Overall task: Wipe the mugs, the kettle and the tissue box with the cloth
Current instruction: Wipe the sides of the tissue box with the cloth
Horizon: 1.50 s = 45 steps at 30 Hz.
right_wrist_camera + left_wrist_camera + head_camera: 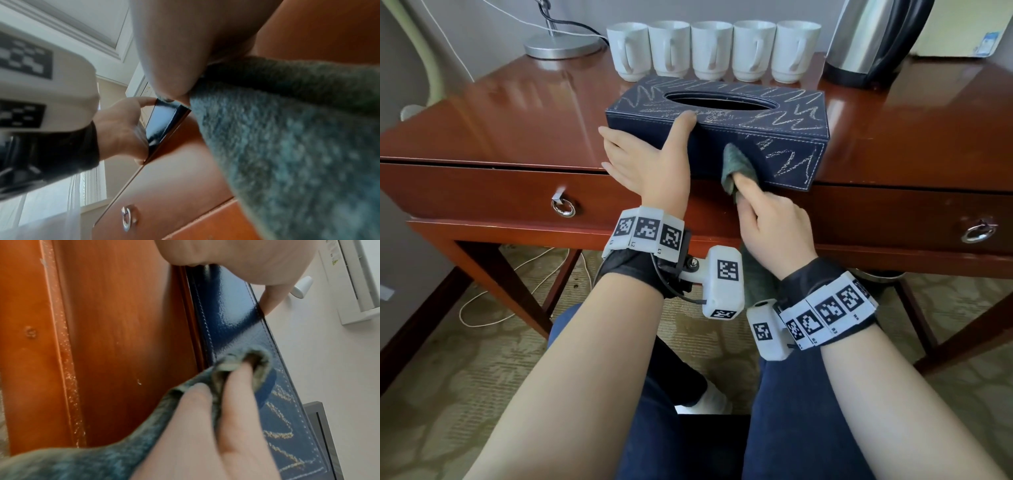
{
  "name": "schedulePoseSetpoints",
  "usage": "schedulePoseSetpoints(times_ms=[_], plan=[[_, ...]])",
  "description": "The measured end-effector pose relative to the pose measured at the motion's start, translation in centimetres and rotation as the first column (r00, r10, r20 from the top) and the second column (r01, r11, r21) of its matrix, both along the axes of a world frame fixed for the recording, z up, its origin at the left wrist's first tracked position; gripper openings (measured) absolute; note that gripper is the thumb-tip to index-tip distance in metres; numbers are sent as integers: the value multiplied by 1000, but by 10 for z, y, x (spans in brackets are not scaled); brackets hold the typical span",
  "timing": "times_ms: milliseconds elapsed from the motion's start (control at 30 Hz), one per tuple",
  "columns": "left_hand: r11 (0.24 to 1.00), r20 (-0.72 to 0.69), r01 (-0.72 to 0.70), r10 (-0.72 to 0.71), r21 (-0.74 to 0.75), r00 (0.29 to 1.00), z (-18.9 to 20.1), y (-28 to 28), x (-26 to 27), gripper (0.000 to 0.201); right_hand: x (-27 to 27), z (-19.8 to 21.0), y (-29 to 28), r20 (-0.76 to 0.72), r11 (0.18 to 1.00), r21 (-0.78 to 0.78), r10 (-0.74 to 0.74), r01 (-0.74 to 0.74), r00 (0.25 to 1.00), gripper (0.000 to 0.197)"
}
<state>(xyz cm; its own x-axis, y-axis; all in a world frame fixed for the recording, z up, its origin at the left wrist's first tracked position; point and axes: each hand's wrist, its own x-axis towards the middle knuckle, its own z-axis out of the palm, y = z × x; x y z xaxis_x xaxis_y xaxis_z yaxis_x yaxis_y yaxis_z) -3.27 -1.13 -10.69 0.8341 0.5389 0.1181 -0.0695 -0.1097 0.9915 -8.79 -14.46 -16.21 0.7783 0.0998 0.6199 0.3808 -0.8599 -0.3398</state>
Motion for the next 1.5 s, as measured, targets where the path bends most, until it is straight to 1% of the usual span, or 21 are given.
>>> schedulePoseSetpoints(times_ms=[67, 133, 267, 333, 433, 500, 567, 600, 667, 733, 800, 867, 1000, 1033, 1100, 1167, 1300, 1400, 1500], plan=[[1000, -4, -4, 4, 6, 1000, 0, 1, 1, 116, -1, -3, -3, -49, 998, -64, 1, -5, 999, 39], [1000, -9, -8, 8, 21, 1000, -1, 0, 2, 115, -4, -5, -11, -48, 997, -77, -34, 30, 998, 39], [999, -7, -14, 14, 37, 1000, -1, 0, 3, 115, -9, 0, -19, 71, 995, 62, -86, 82, 994, 37], [999, -7, -17, 17, 34, 1000, -1, 0, 2, 115, -7, 7, -9, 80, 992, 105, -78, 70, 994, 39], [999, -11, -19, 20, 46, 1000, 0, 0, 1, 114, -5, 14, 10, -19, 994, 102, -27, 29, 999, 41], [999, -11, -18, 19, 50, 1000, 1, 1, 1, 114, -4, 13, 13, -117, 999, 34, -7, 11, 993, 39], [999, -12, -20, 20, 49, 1000, 1, 1, 1, 114, -6, 8, 9, -146, 999, -12, -37, 35, 989, 38], [999, -12, -20, 20, 48, 1000, 0, 0, 1, 115, -8, 5, 4, -112, 998, 3, -65, 65, 992, 38], [999, -11, -21, 21, 46, 1000, 0, 0, 2, 115, -13, 2, -3, 13, 987, 105, -127, 125, 992, 39], [999, -7, -26, 26, 48, 1000, -1, 0, 3, 115, -17, 4, -4, 74, 972, 183, -163, 147, 984, 38], [998, -5, -27, 27, 55, 1000, -1, 0, 2, 114, -16, 10, 3, 64, 967, 210, -161, 145, 985, 38], [998, -6, -22, 23, 53, 1000, -1, 0, 1, 113, -12, 17, 15, 33, 971, 204, -132, 123, 991, 38], [997, 2, -33, 33, 64, 999, 0, 1, 1, 113, -1, 25, 33, -59, 994, 82, -63, 68, 996, 40], [997, 3, -34, 34, 65, 999, 0, 1, 1, 113, -1, 25, 32, -57, 996, 61, -64, 68, 996, 40], [998, 6, -35, 34, 59, 999, -1, 1, 1, 113, -3, 21, 25, -6, 995, 48, -92, 92, 996, 39], [998, 14, -36, 35, 51, 999, -3, 2, 2, 113, -8, 16, 13, 43, 986, 81, -148, 144, 988, 40], [998, 20, -42, 41, 39, 999, -4, 0, 3, 113, -19, 7, -2, 38, 953, 187, -251, 240, 967, 40], [998, 15, -38, 38, 43, 999, -3, 1, 3, 113, -17, 3, 3, 73, 954, 216, -226, 206, 971, 41], [998, 10, -33, 33, 46, 999, -3, 1, 3, 113, -10, -2, 9, 69, 978, 150, -158, 146, 985, 41]])
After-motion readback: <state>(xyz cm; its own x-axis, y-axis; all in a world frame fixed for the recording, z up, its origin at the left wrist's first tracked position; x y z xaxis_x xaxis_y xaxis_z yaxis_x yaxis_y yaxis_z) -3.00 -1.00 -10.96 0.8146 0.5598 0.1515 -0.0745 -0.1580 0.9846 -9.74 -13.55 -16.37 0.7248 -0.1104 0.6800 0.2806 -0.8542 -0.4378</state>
